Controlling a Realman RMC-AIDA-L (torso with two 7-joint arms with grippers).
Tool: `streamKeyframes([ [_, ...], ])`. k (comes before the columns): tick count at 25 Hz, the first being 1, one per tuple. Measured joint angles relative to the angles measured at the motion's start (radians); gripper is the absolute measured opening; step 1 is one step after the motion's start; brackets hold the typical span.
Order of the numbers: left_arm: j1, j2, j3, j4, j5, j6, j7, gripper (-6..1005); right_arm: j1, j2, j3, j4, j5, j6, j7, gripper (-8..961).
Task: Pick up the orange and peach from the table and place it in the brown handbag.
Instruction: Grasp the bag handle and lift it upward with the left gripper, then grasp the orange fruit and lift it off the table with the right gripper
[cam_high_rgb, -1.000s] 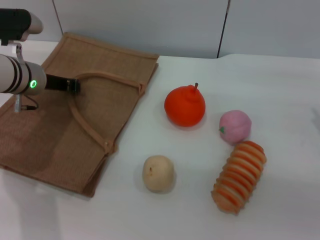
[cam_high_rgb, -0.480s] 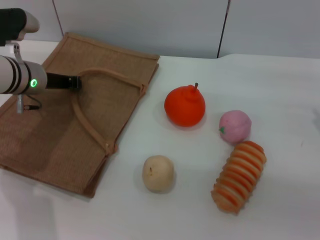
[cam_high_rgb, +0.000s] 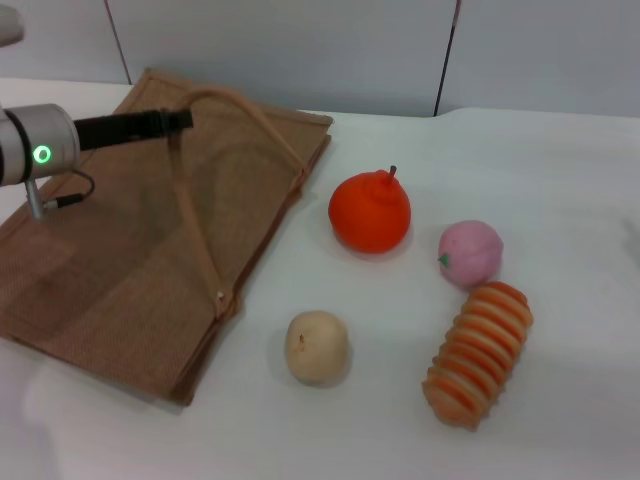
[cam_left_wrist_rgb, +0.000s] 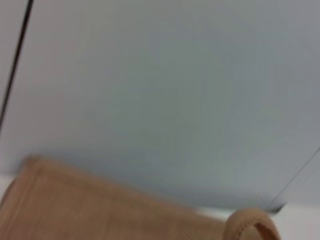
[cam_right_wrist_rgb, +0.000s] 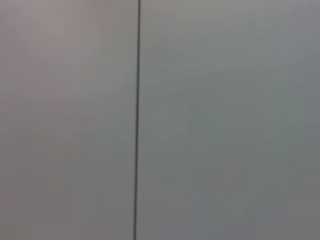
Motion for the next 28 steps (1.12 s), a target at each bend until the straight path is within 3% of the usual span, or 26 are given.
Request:
streamKeyframes([
  [3,0.036,0.000,-0.013,0.001,-0.135,-0.062,0.099,118,0.000,0.000,-0.018,0.000,-0.004,-0.005,0.000,697],
  [9,0.078,-0.003,-0.111,-0.016,-0.279,-0.228,0.249,118,0.022,-0.005,-0.099,-0.031,-0.090,-0.005,0.035,697],
  [15,0.076,-0.001,-0.255,-0.088,-0.333,-0.390,0.393,119,0.073,-0.015,-0.133,-0.113,-0.350,0.053,0.208,696],
  [18,0.075,-0.001,-0.299,-0.120,-0.348,-0.443,0.441,119,0.094,-0.016,-0.133,-0.116,-0.406,0.080,0.231,696],
  [28,0.076,-0.002,-0.323,-0.135,-0.389,-0.519,0.472,119,0.202,0.001,-0.134,-0.110,-0.603,0.259,0.284,696],
])
